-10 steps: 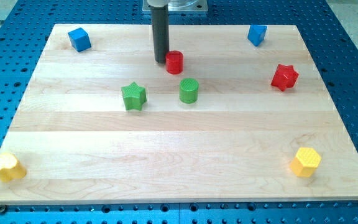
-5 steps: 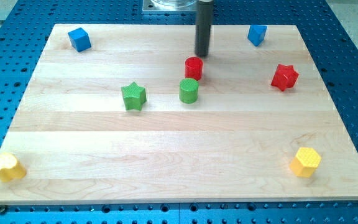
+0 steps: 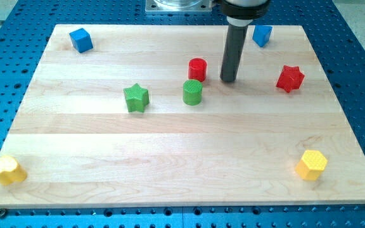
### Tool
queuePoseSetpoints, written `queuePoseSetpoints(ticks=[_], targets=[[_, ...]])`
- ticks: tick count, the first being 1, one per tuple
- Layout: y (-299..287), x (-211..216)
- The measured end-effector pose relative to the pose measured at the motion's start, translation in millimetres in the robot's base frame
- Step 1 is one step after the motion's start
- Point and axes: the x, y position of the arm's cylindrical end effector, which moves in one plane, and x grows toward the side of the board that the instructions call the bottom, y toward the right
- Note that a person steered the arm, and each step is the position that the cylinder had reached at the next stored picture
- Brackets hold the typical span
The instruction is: Place the red circle above the green star
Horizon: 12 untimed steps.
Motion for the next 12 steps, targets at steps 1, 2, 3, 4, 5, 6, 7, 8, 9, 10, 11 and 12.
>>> queuePoseSetpoints(ticks=[1, 2, 3, 4, 5, 6, 7, 8, 9, 10, 11, 12], targets=[[-24.0, 0.0], [-42.3, -0.1], [-44.8, -0.1], [-38.4, -3.7], [-38.4, -11.5], [-43.6, -16.2], [-67.6, -16.2], [-87.5, -16.2], [-100.3, -16.2], [-109.4, -16.2], [-117.6, -16.2], [-124.3, -16.2]])
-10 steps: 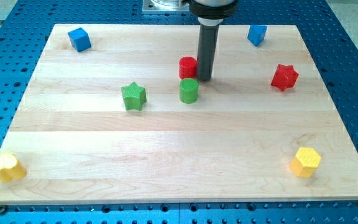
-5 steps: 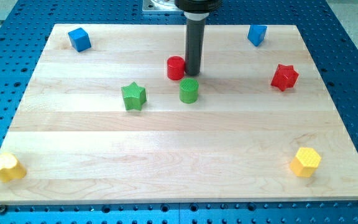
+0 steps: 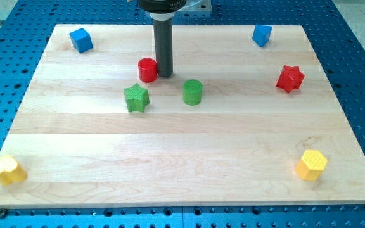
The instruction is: Place the red circle above the green star
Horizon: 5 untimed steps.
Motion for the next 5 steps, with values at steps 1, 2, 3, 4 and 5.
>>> queuePoseSetpoints(ticks=[1, 2, 3, 4, 5], targets=[[-0.1, 0.0], [-0.4, -4.9], [-4.7, -13.7], [-4.9, -13.7], [-4.9, 2.6]])
